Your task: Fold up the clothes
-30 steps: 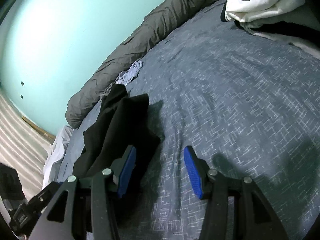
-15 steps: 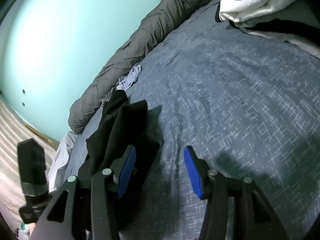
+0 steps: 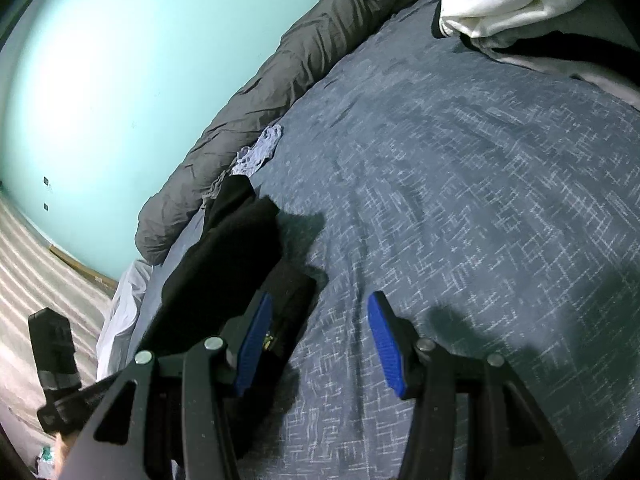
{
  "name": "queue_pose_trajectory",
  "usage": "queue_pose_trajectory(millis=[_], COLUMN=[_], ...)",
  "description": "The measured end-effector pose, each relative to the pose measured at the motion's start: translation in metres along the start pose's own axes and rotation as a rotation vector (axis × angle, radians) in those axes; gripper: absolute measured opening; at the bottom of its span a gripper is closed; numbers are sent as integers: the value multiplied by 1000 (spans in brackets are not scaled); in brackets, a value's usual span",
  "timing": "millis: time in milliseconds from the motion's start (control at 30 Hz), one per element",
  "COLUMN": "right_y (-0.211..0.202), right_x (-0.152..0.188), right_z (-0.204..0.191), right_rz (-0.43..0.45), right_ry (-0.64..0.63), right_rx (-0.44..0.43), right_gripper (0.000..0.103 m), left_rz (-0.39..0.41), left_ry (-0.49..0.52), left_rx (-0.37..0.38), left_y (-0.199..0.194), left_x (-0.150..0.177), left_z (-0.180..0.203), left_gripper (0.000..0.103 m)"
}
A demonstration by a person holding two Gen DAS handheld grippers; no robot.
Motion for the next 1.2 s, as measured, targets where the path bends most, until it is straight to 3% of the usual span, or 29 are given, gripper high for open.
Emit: queue_pose_trajectory(millis=[133, 400, 633, 767, 867, 900, 1200], right_y=[6, 23, 40, 43, 48, 49, 52], right_x=[4, 13, 21, 23, 24, 25, 23], right_z=[-8, -26, -44, -50, -54, -55, -54], right_rz=[-10, -41, -78, -81, -90, -91, -90], right_ry=[-14, -41, -71, -72, -65, -64, -42], right_rx=[-6, -16, -28, -37, -44, -46, -46], right_gripper=[51, 51, 51, 51, 51, 51, 51], left_rz=[35, 81, 39, 59, 86, 93, 72], left_ry=[-93, -278, -473, -408, -339, -309, -98], left_rx=[-17, -136, -190, -246, -260, -249, -141], left_y=[-25, -59, -57, -74, -87, -89, -63], left_x=[6, 26, 53, 57, 53, 48, 12], left_z=[-51, -162, -228, -213, -190, -179, -77], left_gripper=[7, 7, 12, 21, 48, 51, 55])
Point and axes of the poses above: each gripper's, at about its wrist camera, not at the fingertips, and y roughly the way its jaws point, z to its right, x to its underside, the point moved 1 cm from there along y, roughly the way its jaws point, and after that the axes turned 4 degrees about -z, right-handed, at the moved point
